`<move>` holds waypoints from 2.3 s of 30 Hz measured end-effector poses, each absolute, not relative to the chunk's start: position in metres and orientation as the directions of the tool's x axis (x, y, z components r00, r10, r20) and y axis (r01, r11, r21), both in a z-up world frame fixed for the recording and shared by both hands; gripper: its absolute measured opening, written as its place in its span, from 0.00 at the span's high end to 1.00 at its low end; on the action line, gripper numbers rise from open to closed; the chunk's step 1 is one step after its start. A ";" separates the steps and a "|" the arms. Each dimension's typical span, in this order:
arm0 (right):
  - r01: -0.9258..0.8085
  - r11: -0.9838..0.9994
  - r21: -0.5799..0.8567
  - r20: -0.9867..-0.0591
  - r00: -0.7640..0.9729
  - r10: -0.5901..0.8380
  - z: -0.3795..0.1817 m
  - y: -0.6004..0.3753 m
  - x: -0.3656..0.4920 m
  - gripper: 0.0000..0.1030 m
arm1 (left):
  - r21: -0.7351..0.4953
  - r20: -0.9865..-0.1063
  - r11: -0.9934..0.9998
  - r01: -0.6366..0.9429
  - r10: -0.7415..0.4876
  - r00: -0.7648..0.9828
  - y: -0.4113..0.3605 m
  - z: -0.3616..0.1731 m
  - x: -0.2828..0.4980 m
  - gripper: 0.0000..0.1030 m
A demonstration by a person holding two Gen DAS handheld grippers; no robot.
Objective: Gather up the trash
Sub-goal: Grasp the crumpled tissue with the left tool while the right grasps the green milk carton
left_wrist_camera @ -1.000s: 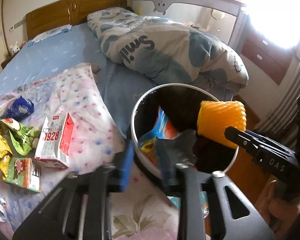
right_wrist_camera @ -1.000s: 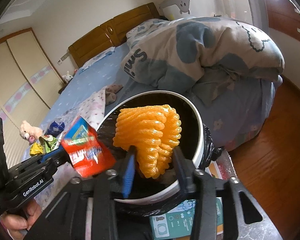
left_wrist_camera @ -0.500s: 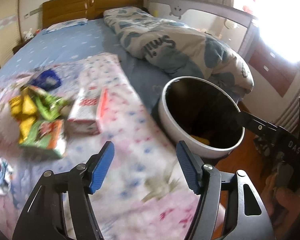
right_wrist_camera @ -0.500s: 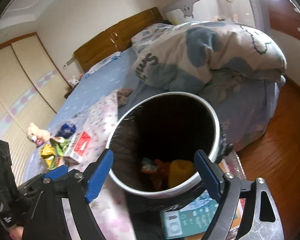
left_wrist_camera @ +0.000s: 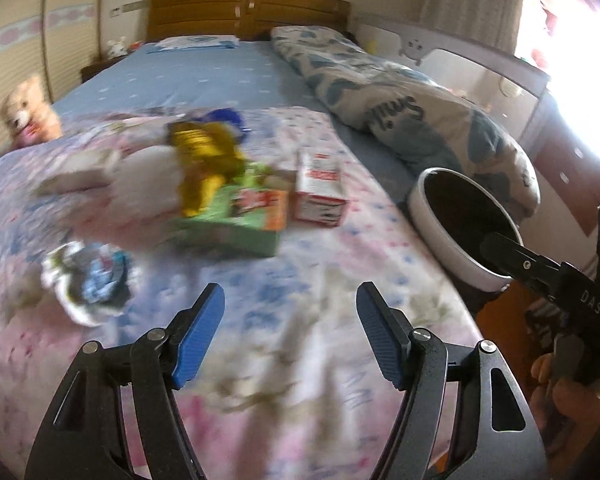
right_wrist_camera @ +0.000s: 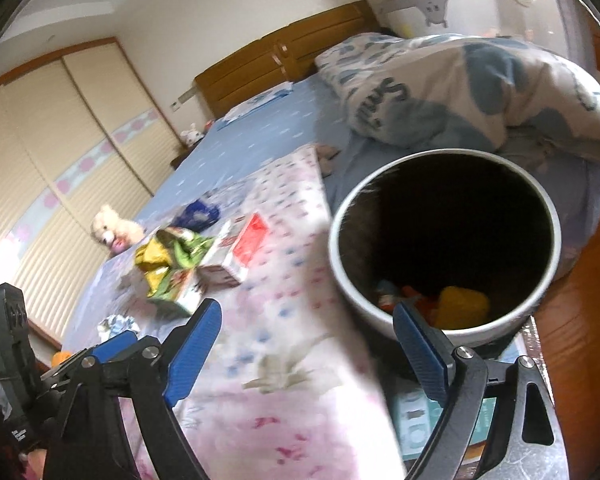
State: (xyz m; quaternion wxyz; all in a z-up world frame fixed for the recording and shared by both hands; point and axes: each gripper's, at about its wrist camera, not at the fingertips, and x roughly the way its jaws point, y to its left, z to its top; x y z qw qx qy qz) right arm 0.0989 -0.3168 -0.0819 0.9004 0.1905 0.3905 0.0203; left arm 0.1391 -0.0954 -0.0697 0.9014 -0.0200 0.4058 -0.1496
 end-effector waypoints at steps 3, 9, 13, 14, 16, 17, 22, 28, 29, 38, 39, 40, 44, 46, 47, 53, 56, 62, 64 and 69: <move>0.088 0.928 0.362 -0.699 0.684 0.208 -0.085 -0.300 0.103 0.14 | -0.166 -0.729 0.964 0.208 -0.262 0.633 -0.072 -0.072 0.136 0.32; 0.034 0.928 0.371 -0.704 0.662 0.257 -0.091 -0.269 0.107 0.14 | -0.175 -0.738 0.977 0.124 -0.213 0.640 -0.032 -0.078 0.132 0.32; -0.021 0.929 0.371 -0.710 0.638 0.298 -0.096 -0.245 0.113 0.14 | -0.185 -0.743 0.980 0.069 -0.185 0.643 -0.007 -0.082 0.131 0.32; -0.034 0.928 0.372 -0.711 0.631 0.309 -0.097 -0.240 0.115 0.14 | -0.186 -0.745 0.981 0.058 -0.180 0.642 -0.001 -0.083 0.131 0.32; -0.056 0.925 0.375 -0.713 0.620 0.327 -0.100 -0.231 0.118 0.14 | -0.190 -0.748 0.981 0.033 -0.167 0.643 0.009 -0.084 0.132 0.32; -0.074 0.925 0.374 -0.715 0.612 0.338 -0.101 -0.224 0.121 0.14 | -0.193 -0.749 0.981 0.024 -0.163 0.642 0.014 -0.085 0.132 0.32; -0.163 0.921 0.353 -0.724 0.576 0.380 -0.107 -0.198 0.135 0.14 | -0.195 -0.758 0.981 -0.017 -0.140 0.637 0.035 -0.089 0.139 0.32; -0.254 0.919 0.301 -0.743 0.542 0.393 -0.113 -0.173 0.159 0.14 | -0.198 -0.775 0.980 -0.034 -0.135 0.617 0.049 -0.094 0.156 0.32; -0.265 0.917 0.297 -0.745 0.536 0.397 -0.114 -0.172 0.163 0.14 | -0.201 -0.778 0.979 -0.036 -0.137 0.613 0.051 -0.095 0.158 0.32; -0.336 0.914 0.228 -0.779 0.501 0.378 -0.129 -0.161 0.201 0.14 | -0.207 -0.801 0.978 -0.033 -0.150 0.579 0.056 -0.106 0.181 0.32; -0.337 0.915 0.223 -0.783 0.497 0.374 -0.130 -0.161 0.205 0.14 | -0.206 -0.803 0.978 -0.033 -0.150 0.577 0.057 -0.107 0.182 0.32; -0.340 0.913 0.225 -0.786 0.491 0.376 -0.131 -0.161 0.208 0.14 | -0.207 -0.805 0.978 -0.032 -0.151 0.573 0.057 -0.108 0.184 0.32; -0.372 0.903 0.216 -0.792 0.475 0.385 -0.134 -0.154 0.215 0.14 | -0.214 -0.808 0.976 -0.030 -0.159 0.568 0.056 -0.111 0.187 0.35; -0.383 0.899 0.211 -0.792 0.472 0.387 -0.136 -0.151 0.217 0.14 | -0.207 -0.805 0.978 -0.023 -0.157 0.571 0.054 -0.112 0.188 0.44; -0.390 0.897 0.206 -0.793 0.471 0.387 -0.137 -0.149 0.217 0.15 | -0.208 -0.804 0.978 -0.018 -0.160 0.573 0.053 -0.111 0.189 0.52; -0.397 0.896 0.200 -0.802 0.460 0.382 -0.137 -0.143 0.209 0.66 | -0.224 -0.802 0.974 0.014 -0.193 0.565 0.052 -0.112 0.187 0.98; -0.403 0.878 0.258 -0.799 0.423 0.428 -0.136 -0.144 0.198 0.82 | -0.219 -0.792 0.975 0.023 -0.191 0.580 0.054 -0.109 0.180 0.98; -0.418 0.881 0.221 -0.775 0.474 0.419 -0.122 -0.143 0.188 0.23 | -0.216 -0.789 0.976 0.012 -0.182 0.587 0.070 -0.107 0.170 0.98; -0.431 0.877 0.211 -0.770 0.480 0.421 -0.121 -0.140 0.193 0.10 | -0.215 -0.791 0.977 0.004 -0.176 0.586 0.075 -0.108 0.168 0.98; -0.476 0.866 0.157 -0.794 0.460 0.397 -0.129 -0.122 0.218 0.11 | -0.218 -0.790 0.976 -0.010 -0.171 0.589 0.083 -0.106 0.165 0.98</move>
